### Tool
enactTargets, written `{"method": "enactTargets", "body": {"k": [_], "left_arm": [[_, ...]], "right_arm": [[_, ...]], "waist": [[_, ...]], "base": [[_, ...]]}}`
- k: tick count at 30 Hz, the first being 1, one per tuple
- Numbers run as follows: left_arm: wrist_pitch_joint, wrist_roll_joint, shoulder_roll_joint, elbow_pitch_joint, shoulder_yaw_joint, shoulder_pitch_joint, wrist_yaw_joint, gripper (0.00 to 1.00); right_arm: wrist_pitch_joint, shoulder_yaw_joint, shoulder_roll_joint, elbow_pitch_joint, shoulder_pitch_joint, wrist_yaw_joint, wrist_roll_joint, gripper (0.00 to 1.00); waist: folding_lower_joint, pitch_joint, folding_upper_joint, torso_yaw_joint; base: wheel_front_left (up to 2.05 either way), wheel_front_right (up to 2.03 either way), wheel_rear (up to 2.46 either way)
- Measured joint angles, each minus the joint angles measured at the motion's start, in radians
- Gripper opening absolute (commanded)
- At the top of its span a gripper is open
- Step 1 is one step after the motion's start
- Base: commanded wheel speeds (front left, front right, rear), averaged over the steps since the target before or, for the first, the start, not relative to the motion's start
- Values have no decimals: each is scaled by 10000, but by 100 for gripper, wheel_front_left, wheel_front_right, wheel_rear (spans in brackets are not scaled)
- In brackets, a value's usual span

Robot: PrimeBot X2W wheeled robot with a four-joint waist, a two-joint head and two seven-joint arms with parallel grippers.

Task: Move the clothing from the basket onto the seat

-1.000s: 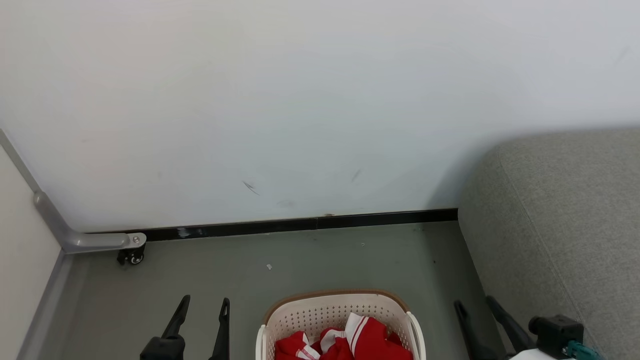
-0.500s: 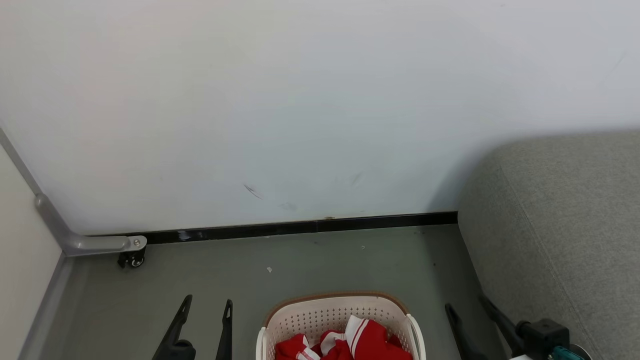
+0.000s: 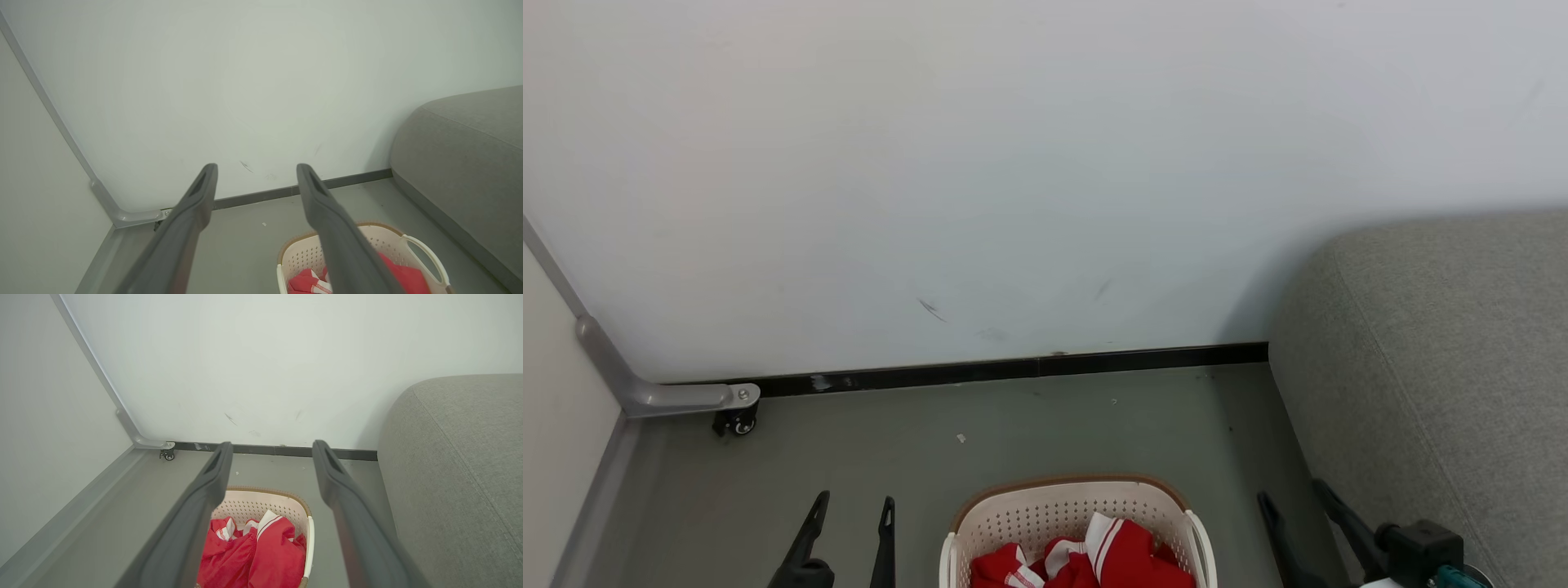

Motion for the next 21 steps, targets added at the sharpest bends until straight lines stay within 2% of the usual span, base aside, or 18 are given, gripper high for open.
{"method": "enactTargets", "body": {"k": [21], "left_arm": [[0, -4, -44, 123, 105, -56, -59, 100]], "right_arm": [[-6, 13, 0, -127, 1, 0, 90, 100]], "waist": [[-1, 177, 0, 9]], "base": [[0, 0, 0]]}}
